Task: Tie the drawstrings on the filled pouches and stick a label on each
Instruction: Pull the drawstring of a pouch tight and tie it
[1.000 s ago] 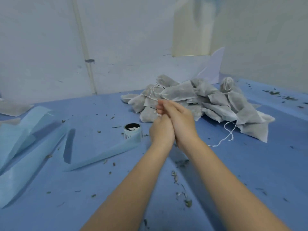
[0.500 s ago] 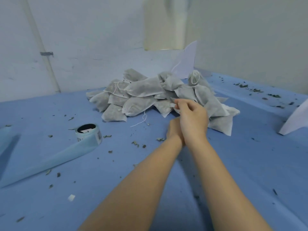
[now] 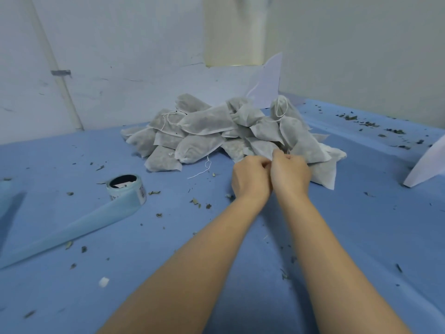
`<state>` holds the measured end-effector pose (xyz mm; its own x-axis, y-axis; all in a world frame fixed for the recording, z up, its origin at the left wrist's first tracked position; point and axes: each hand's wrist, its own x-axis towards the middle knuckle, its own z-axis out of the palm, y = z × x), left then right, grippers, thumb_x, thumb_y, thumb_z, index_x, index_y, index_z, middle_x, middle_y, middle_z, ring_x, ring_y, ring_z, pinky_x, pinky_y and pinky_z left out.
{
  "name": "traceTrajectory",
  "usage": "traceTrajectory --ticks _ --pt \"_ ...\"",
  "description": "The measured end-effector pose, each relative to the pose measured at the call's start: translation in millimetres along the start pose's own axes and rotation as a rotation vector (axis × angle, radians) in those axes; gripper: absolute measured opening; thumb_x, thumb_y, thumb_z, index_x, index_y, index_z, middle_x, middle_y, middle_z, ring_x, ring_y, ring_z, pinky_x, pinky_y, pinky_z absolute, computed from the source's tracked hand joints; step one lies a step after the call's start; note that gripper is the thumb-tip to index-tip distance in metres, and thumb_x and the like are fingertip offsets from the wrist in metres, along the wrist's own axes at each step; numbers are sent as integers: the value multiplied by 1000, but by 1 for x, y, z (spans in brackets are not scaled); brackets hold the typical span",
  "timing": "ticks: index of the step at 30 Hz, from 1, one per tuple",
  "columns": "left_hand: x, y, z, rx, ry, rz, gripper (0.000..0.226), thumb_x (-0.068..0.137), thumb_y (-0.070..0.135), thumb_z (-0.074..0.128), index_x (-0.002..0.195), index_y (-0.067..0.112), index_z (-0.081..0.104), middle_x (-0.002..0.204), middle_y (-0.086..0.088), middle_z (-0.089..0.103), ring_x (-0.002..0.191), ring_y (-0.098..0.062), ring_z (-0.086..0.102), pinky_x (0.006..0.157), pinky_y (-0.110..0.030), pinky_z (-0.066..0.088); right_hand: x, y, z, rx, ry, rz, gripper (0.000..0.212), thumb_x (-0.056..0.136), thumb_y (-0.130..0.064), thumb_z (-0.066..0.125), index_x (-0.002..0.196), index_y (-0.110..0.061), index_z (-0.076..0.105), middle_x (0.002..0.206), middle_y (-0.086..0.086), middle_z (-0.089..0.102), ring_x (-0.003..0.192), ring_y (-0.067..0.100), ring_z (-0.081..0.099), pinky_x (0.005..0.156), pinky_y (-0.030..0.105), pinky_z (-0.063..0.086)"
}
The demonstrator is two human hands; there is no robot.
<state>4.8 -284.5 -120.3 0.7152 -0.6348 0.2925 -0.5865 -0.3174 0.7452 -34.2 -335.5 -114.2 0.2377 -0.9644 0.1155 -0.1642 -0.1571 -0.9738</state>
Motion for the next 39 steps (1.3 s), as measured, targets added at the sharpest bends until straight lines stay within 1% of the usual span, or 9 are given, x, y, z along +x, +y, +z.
traceTrajectory --ticks 5,10,14,18,21,24,27,31,39 --pt "-10 -18 -15 113 54 69 21 91 25 53 89 18 73 90 -4 67 85 -19 48 70 -30 42 -5 -2 1 57 -142 131 27 84 -24 58 62 -10 51 65 5 55 71 26 56 70 38 47" --pt "-23 -29 -31 225 32 145 22 91 21 50 92 19 72 90 -4 66 88 -18 37 66 -31 35 -18 -1 6 254 -363 120 24 80 -5 66 58 -7 57 58 10 53 59 22 50 56 29 42" --pt "-32 -29 -48 265 23 222 19 89 23 53 90 20 71 91 0 66 95 -22 45 74 -35 44 -29 -7 8 470 -538 139 10 83 -2 70 82 -5 60 54 4 60 44 13 55 39 17 41" --pt "-39 -31 -66 116 173 261 19 78 37 53 74 23 65 74 11 58 83 -13 47 72 -26 42 -24 -12 5 562 -625 140 25 87 -4 66 110 -4 55 73 7 66 63 16 63 52 22 52" --pt "-34 -37 -80 54 289 301 21 72 15 62 91 14 54 94 4 49 92 -14 42 73 -19 32 -26 -14 5 628 -768 140 27 89 -2 61 114 -2 52 71 2 61 55 8 57 52 17 49" --pt "-25 -41 -91 235 200 393 64 65 2 63 126 10 47 127 -7 40 114 -22 35 92 -22 31 -29 -17 4 691 -946 176 27 91 -2 53 117 -1 51 71 2 49 45 1 41 44 11 36" --pt "-24 -40 -98 253 104 518 69 67 -3 59 133 8 44 129 -6 48 120 -21 39 106 -29 26 -30 -19 3 588 -1057 131 29 85 -8 56 114 -2 56 66 -1 44 43 0 28 40 11 25" --pt "-29 -40 -101 258 68 462 60 75 -6 46 132 14 41 116 1 58 101 -23 53 83 -36 43 -31 -19 3 416 -998 72 8 92 -13 56 92 -9 63 61 -3 46 45 3 26 42 14 20" --pt "-40 -46 -108 540 32 420 23 88 33 45 103 19 54 73 5 52 80 -22 53 60 -29 31 -36 -14 12 99 -627 -123 12 93 -23 58 85 -16 64 55 -3 55 43 5 40 48 19 32"
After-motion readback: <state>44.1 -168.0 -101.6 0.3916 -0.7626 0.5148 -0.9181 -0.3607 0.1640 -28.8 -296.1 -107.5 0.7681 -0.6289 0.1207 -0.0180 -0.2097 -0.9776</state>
